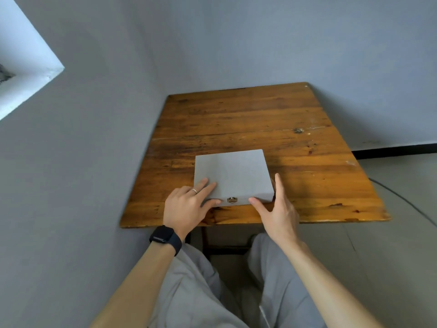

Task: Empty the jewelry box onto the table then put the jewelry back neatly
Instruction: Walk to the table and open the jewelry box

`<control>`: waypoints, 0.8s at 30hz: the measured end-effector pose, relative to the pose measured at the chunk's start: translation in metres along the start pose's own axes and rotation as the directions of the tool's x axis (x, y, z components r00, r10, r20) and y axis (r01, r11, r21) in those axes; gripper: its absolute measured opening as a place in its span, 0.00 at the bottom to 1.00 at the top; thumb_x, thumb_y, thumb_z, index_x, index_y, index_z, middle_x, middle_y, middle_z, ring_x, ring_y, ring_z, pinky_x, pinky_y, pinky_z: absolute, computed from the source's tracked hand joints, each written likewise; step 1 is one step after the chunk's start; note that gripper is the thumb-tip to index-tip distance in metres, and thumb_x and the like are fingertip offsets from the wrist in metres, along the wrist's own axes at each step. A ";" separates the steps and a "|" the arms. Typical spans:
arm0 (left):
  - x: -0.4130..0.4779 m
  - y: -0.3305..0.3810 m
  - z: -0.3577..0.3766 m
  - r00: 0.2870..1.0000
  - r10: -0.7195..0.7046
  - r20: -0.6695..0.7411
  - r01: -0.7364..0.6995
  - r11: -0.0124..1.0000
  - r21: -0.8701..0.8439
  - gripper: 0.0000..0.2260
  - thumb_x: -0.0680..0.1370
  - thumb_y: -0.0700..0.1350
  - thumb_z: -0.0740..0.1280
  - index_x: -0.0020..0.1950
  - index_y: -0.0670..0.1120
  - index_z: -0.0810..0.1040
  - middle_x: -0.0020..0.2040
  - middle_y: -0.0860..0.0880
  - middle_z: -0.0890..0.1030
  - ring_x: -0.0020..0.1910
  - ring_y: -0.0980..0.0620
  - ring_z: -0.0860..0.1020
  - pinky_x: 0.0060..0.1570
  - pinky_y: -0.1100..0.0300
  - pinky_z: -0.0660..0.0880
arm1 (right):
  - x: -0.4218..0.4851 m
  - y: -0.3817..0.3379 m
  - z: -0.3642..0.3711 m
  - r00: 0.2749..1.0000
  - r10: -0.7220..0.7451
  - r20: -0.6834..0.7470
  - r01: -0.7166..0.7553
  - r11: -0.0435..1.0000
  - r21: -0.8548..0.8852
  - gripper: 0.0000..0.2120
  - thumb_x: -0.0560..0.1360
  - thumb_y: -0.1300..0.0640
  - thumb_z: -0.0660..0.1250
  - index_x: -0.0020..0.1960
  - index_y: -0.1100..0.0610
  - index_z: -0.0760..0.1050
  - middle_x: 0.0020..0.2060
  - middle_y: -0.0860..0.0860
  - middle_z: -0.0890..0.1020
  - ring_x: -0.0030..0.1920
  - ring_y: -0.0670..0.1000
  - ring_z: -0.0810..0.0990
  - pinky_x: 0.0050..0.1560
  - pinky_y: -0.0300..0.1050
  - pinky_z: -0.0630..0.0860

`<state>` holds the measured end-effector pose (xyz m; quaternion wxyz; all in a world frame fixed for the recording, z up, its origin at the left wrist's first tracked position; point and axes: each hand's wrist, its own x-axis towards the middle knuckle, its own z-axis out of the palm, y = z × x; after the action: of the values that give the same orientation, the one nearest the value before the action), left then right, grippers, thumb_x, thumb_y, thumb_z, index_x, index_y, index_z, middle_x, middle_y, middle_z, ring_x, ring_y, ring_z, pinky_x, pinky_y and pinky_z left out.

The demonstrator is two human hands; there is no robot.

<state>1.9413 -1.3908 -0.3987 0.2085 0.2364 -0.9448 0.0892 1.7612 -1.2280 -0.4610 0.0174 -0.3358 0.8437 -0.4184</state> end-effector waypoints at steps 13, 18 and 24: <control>0.062 -0.026 -0.044 0.993 -0.023 -0.117 0.020 0.999 -0.025 0.19 0.80 0.65 0.61 0.57 0.54 0.82 0.46 0.54 0.85 0.41 0.52 0.84 0.33 0.58 0.78 | 0.006 -0.004 -0.015 0.994 0.063 0.090 -0.076 0.986 0.148 0.34 0.77 0.38 0.65 0.77 0.47 0.58 0.72 0.45 0.72 0.70 0.48 0.71 0.62 0.44 0.68; 0.104 -0.037 -0.048 0.973 -0.203 -0.112 0.176 0.961 -0.212 0.17 0.79 0.62 0.62 0.60 0.54 0.80 0.53 0.51 0.83 0.42 0.49 0.82 0.38 0.56 0.78 | 0.024 -0.003 -0.013 0.986 0.094 0.141 -0.099 0.995 0.030 0.27 0.80 0.43 0.62 0.76 0.51 0.65 0.69 0.49 0.73 0.69 0.51 0.71 0.61 0.41 0.65; 0.132 -0.054 -0.028 0.914 -0.399 -0.070 0.339 0.847 -0.409 0.15 0.83 0.50 0.64 0.70 0.54 0.76 0.63 0.49 0.81 0.57 0.47 0.80 0.58 0.55 0.75 | 0.047 -0.003 -0.011 0.992 -0.006 0.125 0.025 0.989 -0.148 0.20 0.82 0.49 0.59 0.71 0.54 0.72 0.62 0.49 0.78 0.61 0.50 0.77 0.54 0.43 0.76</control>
<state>1.8714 -1.4850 -0.3121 0.3356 0.3604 -0.8615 -0.1238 1.7229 -1.2492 -0.4398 0.0416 -0.3681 0.8673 -0.3325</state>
